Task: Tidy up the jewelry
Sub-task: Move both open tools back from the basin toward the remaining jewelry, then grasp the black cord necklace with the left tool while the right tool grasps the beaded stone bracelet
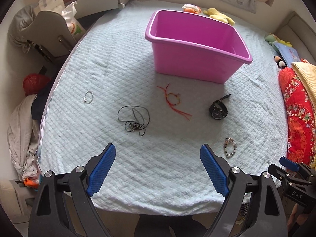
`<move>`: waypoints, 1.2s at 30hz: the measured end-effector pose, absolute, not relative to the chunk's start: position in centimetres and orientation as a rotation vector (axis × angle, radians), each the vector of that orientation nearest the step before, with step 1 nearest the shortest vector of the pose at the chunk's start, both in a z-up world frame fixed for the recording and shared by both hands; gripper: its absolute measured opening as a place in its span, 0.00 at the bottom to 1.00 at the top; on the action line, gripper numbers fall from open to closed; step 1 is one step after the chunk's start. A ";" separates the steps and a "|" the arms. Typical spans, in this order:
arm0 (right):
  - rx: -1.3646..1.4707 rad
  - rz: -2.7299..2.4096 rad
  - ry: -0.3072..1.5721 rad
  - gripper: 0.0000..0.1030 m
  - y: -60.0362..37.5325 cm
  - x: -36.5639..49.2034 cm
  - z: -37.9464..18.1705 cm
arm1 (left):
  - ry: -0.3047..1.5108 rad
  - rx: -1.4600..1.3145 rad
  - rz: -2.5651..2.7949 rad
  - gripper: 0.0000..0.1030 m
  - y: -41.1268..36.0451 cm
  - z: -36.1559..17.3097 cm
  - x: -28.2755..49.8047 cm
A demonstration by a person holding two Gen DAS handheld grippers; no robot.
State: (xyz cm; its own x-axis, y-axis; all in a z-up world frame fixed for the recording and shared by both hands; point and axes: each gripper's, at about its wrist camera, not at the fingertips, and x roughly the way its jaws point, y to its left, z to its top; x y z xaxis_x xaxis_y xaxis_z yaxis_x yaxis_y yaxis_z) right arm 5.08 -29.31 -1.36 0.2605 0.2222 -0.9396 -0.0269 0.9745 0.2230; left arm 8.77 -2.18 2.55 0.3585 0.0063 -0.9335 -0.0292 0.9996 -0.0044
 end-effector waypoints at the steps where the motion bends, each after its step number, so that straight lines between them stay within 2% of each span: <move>1: 0.172 0.166 1.296 0.65 -29.2 4.8 -1.7 | 1.201 -0.019 0.029 0.86 -1.7 2.2 8.5; 15: 0.303 -0.099 1.224 0.66 -28.0 1.9 -11.6 | 1.144 0.014 0.006 0.88 4.3 -8.6 6.1; 26: 0.261 -0.125 1.093 0.66 -27.9 2.3 -17.4 | 0.957 0.022 0.013 0.89 4.2 -14.9 8.0; 36: 0.258 -0.151 1.024 0.66 -29.0 4.2 -22.2 | 0.923 0.024 0.019 0.89 3.2 -19.9 10.2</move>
